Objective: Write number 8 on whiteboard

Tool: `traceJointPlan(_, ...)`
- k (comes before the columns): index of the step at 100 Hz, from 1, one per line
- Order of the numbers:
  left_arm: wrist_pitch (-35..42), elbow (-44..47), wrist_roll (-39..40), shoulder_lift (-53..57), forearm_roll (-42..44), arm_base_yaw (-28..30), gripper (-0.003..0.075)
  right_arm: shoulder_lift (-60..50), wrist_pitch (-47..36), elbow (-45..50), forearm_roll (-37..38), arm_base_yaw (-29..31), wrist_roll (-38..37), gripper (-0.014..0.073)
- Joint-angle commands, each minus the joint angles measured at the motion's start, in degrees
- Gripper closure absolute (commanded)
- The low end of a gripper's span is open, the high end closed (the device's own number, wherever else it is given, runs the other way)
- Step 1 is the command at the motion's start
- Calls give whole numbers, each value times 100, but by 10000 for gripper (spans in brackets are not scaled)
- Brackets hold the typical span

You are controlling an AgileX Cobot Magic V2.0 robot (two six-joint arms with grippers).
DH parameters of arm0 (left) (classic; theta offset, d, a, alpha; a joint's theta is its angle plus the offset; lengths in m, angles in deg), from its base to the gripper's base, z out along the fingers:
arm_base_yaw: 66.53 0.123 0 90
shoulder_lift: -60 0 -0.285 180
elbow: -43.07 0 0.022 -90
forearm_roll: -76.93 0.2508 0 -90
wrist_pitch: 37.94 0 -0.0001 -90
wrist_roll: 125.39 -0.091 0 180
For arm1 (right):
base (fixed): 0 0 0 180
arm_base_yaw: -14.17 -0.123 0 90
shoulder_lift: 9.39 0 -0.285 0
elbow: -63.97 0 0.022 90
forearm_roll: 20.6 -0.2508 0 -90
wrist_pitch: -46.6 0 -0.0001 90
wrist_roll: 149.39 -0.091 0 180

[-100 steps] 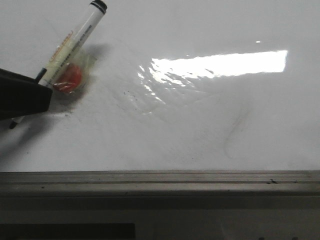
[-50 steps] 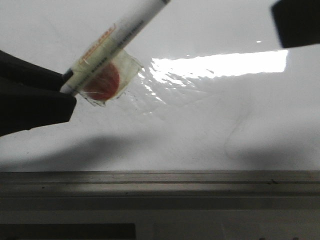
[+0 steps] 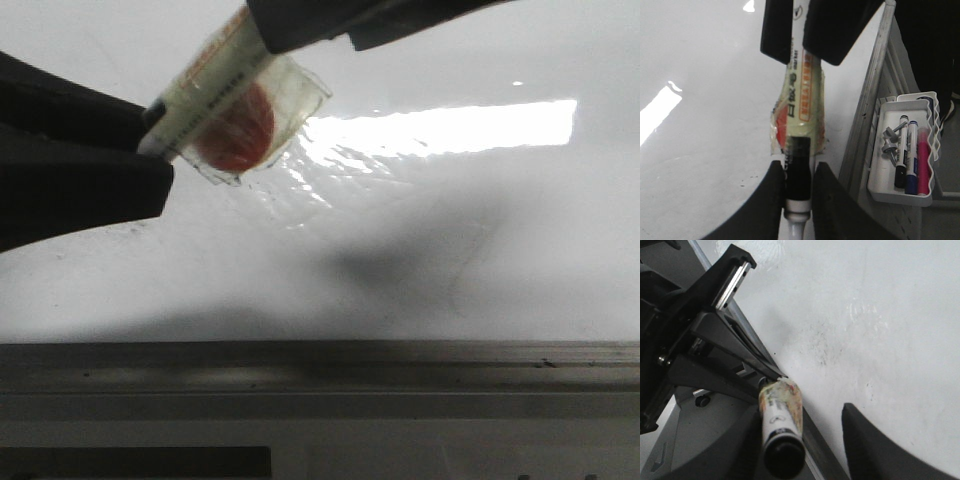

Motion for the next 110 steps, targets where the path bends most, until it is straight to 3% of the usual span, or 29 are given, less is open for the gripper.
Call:
traceJointPlan(1, 350, -183, 38, 52, -63, -43, 741, 5, -465, -220, -66, 0, -18, 349)
traceJointPlan(29, 232, -183, 38, 44, -63, -43, 730, 281, -417, -267, -450, 0, -18, 531)
traceJointPlan(36, 129, -183, 38, 44, -63, -43, 671, 281, -446, -267, -450, 0, -18, 590)
traceJointPlan(46, 119, -183, 73, 44, -87, -43, 512, 270, -433, -267, -450, 0, 5, 664)
traceJointPlan(58, 105, -183, 73, 72, -346, -43, 398, 270, -421, -267, -450, 0, 5, 664)
traceJointPlan(77, -241, -183, 73, 540, -1141, -43, 399, 270, -369, -267, -450, 0, 5, 664)
traceJointPlan(91, -650, -183, 73, 1428, -2255, -6, 399, 270, -174, -441, -450, 111, -34, 641)
traceJointPlan(110, -1198, -183, 73, 2282, -2441, 60, 399, 270, 297, -1059, -450, 597, -152, 641)
